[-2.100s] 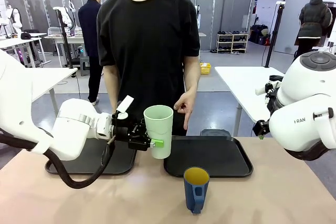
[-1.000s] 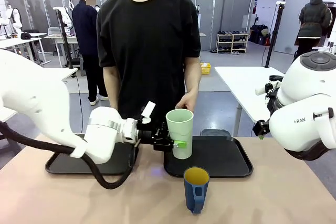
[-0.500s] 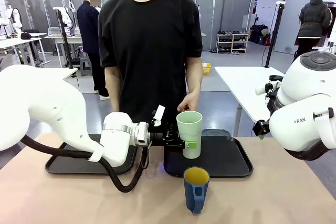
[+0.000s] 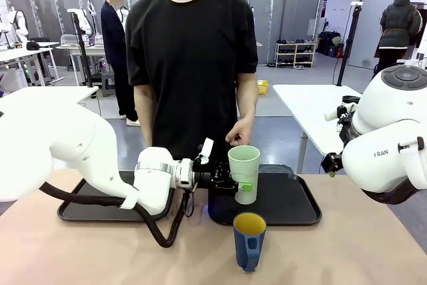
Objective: Sort and store the cups by type.
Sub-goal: Place the picked Reusable plastic cup into the Flat Tray indicated by the person.
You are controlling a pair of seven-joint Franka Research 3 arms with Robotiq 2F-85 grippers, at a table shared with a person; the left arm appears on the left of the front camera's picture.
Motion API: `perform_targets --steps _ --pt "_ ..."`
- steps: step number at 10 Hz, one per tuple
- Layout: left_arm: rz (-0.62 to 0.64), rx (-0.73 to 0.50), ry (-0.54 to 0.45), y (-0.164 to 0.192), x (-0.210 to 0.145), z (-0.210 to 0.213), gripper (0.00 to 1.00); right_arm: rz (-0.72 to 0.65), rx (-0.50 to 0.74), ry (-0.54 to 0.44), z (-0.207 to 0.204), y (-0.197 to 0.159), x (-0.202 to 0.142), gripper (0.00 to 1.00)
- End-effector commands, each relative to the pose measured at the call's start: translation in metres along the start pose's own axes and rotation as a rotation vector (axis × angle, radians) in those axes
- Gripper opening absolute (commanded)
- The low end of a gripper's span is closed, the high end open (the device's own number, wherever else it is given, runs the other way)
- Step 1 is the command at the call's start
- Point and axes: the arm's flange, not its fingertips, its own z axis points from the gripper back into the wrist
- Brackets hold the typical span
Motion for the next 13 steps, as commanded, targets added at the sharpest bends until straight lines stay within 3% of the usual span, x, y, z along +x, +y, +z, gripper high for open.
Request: perform_targets --steps 1,13 --pt "0.020 0.009 0.022 0.012 -0.005 -0.005 0.84 0.006 -0.007 0.000 -0.001 0.001 0.000 1.00" --pt "0.074 0.003 0.075 0.024 -0.033 -0.001 0.84 0.006 -0.007 0.000 -0.001 0.001 0.000 1.00"
